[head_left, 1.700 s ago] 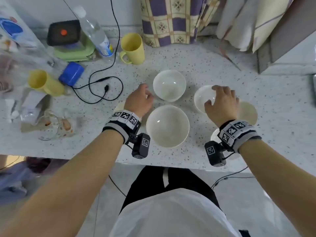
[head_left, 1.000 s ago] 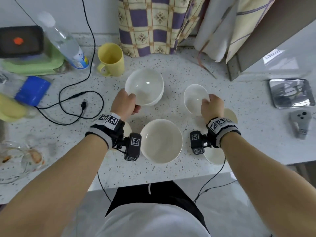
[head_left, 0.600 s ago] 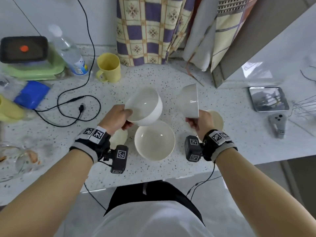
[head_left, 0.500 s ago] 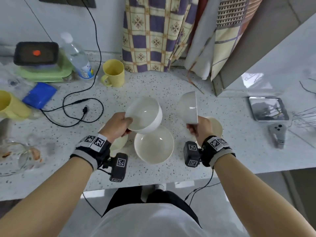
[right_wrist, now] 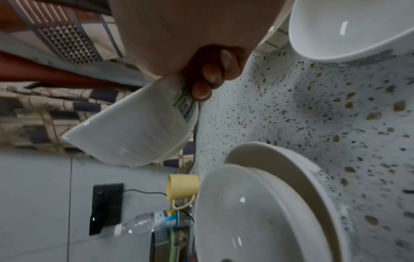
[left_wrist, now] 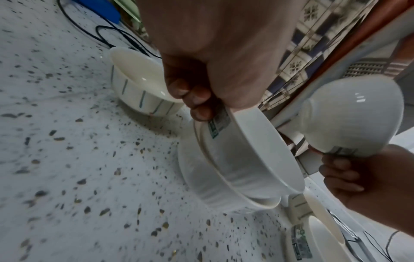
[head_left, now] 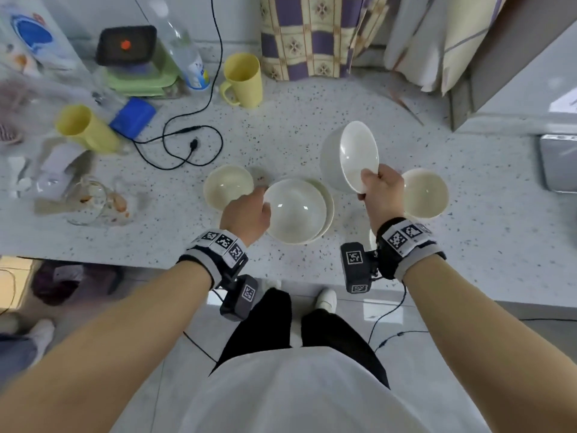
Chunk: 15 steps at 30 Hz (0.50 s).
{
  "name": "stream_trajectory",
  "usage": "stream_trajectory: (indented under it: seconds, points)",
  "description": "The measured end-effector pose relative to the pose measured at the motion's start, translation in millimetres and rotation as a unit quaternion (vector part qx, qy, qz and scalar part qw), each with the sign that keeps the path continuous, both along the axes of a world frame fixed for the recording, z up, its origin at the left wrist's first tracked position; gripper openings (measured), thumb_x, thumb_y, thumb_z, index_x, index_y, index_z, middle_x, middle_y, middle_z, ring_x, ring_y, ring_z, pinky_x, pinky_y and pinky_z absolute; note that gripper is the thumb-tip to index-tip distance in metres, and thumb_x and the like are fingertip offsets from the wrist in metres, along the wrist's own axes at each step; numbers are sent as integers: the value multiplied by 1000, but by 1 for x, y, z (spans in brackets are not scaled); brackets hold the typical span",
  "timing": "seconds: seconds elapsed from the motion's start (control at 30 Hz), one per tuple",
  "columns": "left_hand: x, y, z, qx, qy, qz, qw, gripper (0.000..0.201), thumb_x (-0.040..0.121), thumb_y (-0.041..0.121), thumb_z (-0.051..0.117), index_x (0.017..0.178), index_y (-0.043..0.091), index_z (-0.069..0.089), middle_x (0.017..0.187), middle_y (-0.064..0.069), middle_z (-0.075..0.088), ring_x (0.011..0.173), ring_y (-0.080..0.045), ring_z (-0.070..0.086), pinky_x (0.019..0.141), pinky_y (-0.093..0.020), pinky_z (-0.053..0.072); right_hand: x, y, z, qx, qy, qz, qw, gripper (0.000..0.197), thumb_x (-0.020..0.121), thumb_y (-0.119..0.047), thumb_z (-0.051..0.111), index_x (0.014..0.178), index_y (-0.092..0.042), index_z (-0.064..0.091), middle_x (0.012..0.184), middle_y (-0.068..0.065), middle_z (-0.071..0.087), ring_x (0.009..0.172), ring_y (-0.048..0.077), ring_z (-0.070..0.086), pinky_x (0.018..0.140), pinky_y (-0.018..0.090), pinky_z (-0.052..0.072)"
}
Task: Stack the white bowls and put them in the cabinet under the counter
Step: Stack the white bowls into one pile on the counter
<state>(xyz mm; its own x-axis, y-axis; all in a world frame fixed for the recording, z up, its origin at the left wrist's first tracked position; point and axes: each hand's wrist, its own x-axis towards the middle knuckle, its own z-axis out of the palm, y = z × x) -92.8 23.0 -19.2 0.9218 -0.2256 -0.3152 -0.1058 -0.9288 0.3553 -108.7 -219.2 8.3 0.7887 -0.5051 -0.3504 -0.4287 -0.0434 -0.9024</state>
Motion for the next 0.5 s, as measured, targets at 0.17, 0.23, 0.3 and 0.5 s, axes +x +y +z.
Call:
stream_trajectory:
  seconds: [0.17,0.23,0.3,0.5]
  points:
    - [-10,-19,-7,51,0,23,998,47,101,19,46,147,14,37,98,-15,72,88,-39,70,72,-40,50,-19,13,-15,-57,24,83,995,19,91,-15,49,95,-2,63,88,12,65,76,27,60,63,40,55]
    - [-4,-24,-8,86,8,24,996,52,99,15,45,149,13,32,103,-15,71,93,-38,69,71,-39,45,-23,16,-14,-95,34,111,989,20,90,-16,48,92,-3,62,87,11,64,82,32,62,67,45,56]
    - [1,-29,-8,137,12,7,991,54,98,11,45,150,11,31,109,-14,70,98,-37,69,70,-38,43,-25,17,-13,-131,44,134,981,18,90,-17,46,87,-2,57,80,8,59,76,31,58,62,39,50]
    - [7,-21,-10,194,-21,-42,980,38,97,12,47,135,10,46,105,-9,72,93,-32,71,67,-34,40,-27,27,-15,-226,86,189,952,12,93,-18,44,84,-11,49,70,0,49,72,26,49,62,31,36]
